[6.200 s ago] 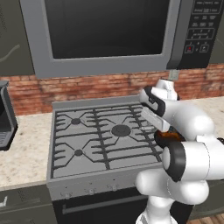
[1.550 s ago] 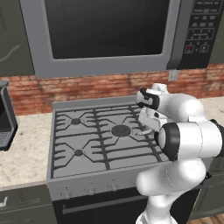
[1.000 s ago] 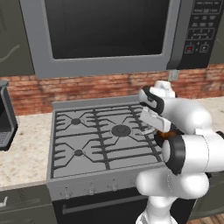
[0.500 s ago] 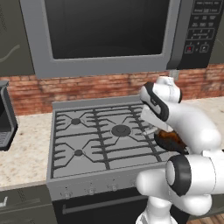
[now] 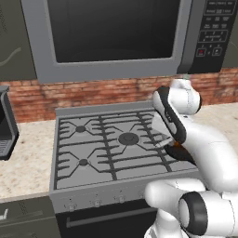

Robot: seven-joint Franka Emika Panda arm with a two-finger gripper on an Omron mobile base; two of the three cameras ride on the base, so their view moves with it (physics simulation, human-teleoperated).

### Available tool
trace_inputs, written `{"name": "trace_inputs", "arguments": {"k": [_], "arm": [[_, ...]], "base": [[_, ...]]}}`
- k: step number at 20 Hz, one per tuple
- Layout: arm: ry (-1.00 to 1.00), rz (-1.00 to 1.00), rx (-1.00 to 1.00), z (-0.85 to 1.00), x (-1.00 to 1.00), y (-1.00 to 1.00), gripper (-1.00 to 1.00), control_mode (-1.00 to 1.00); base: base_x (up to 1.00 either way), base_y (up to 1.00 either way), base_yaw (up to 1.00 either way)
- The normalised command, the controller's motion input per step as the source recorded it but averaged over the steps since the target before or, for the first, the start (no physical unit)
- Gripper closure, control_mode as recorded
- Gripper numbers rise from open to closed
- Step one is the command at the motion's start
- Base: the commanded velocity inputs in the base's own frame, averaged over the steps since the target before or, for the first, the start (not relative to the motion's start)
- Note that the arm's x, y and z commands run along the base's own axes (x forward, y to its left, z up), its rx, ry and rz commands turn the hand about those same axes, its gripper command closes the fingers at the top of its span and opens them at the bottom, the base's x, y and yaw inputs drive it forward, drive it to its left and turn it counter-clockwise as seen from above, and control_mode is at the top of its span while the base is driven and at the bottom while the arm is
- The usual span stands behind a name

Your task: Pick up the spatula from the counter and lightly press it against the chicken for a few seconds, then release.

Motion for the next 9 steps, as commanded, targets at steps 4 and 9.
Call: {"name": "trace_inputs", "arguments": {"k": [4,9], "arm": [[-0.05,0.05,0.00,0.43,-0.54,0.00,1.00,-1.00],[-0.12,0.05,0.00,0.39,-0.59,0.00,1.00,-1.00]], "base": [[0.00,0.00,0.00],[0.00,0.00,0.00]]}}
